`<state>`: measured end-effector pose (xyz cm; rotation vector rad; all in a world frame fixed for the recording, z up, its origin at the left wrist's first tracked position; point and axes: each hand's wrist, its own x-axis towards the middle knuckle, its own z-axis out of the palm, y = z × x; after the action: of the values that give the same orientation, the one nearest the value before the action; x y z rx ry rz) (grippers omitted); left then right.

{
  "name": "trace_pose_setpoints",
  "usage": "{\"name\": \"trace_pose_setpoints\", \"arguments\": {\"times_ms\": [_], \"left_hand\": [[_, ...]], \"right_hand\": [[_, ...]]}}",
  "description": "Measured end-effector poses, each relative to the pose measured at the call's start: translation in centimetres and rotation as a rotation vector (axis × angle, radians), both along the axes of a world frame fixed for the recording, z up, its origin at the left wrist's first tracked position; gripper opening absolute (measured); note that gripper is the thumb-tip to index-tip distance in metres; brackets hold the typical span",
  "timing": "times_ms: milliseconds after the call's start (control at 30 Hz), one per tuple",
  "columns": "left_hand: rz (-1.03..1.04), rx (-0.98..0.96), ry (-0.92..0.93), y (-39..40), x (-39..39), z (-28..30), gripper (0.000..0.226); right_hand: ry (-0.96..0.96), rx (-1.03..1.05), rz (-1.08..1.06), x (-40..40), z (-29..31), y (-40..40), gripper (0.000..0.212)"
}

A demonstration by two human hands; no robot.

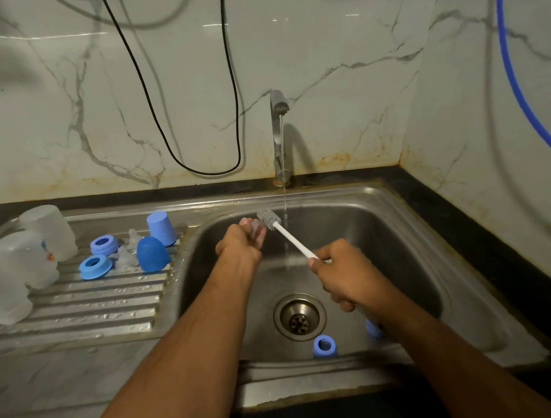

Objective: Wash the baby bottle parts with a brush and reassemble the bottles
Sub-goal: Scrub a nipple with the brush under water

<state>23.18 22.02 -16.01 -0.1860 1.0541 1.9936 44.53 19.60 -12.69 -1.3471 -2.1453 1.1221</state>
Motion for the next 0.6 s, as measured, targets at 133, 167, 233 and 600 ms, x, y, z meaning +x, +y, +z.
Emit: {"name": "trace_pose_setpoints", "arguments": {"times_ms": [133, 167, 233, 600], "left_hand": [[-0.007, 0.089, -0.116, -0.9, -0.3, 0.7, 0.021], [-0.024, 0.109, -0.136, -1.0, -0.4, 0.8, 0.02], [-0.068, 0.12, -0.154, -0.9, -0.6, 0.9, 0.019], [-0.252, 0.089, 0.024, -0.7, 0.2, 1.0, 0.032]], "right_hand": [[-0.176, 0.252, 0.044, 1.4, 0.7, 0.4, 0.02], [-0.22, 0.29, 0.068, 1.5, 0.8, 0.4, 0.02], [-0.283, 0.366, 0.098, 1.3, 0.8, 0.2, 0.02], [0.126, -0.362, -0.011, 0.9, 0.6, 1.5, 0.024]]}}
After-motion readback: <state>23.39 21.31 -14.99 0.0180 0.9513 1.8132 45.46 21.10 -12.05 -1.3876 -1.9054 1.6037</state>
